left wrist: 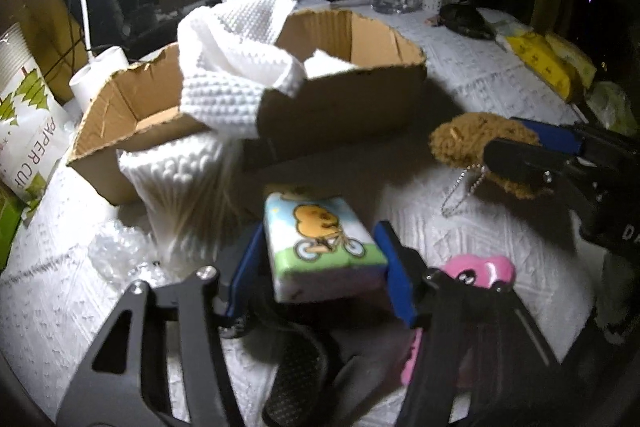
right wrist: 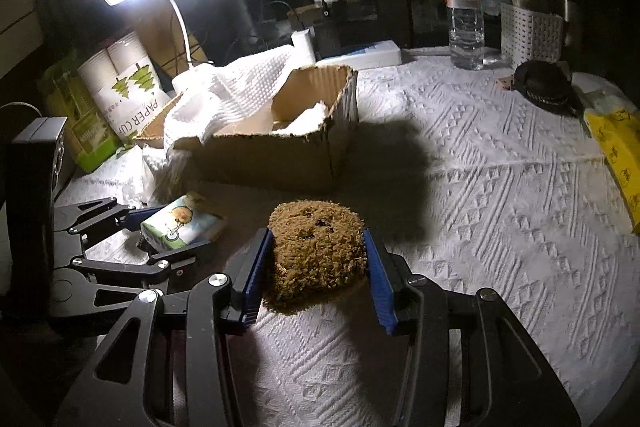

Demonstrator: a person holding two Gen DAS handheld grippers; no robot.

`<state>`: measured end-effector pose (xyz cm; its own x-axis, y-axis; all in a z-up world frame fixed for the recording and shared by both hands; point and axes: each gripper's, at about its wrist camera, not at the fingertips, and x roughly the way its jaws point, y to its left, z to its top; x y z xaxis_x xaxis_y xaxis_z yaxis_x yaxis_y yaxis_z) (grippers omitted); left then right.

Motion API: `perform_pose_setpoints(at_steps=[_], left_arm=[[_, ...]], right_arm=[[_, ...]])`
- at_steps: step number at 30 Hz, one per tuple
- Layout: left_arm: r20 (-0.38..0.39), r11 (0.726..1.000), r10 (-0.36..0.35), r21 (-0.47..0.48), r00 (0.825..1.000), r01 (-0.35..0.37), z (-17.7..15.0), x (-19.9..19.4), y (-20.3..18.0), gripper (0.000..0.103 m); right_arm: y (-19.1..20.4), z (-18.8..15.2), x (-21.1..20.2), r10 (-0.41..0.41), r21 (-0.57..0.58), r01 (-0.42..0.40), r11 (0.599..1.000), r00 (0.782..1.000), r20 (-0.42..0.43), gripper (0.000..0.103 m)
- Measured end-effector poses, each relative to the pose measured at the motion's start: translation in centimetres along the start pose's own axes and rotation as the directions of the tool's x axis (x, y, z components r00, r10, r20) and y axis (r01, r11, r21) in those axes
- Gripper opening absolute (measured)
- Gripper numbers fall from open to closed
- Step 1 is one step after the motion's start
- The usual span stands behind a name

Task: Organize soft objects
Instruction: 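Grasp the green cartoon tissue pack with the left gripper while the right lifts the ball, then carry the tissue pack and brown ball over the box with both grippers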

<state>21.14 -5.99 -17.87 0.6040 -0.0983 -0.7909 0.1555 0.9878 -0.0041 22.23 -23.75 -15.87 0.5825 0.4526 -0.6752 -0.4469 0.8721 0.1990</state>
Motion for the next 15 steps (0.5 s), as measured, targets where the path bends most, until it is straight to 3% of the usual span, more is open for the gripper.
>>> perform_pose_setpoints(at_steps=[15], left_arm=[[0.153,0.994,-0.104,-0.027,0.983,0.109,0.4,-6.3,2.4,0.047]], right_arm=[[5.1,3.6,-2.0,-0.021,-0.111,0.028,0.993,0.998,0.059,0.048]])
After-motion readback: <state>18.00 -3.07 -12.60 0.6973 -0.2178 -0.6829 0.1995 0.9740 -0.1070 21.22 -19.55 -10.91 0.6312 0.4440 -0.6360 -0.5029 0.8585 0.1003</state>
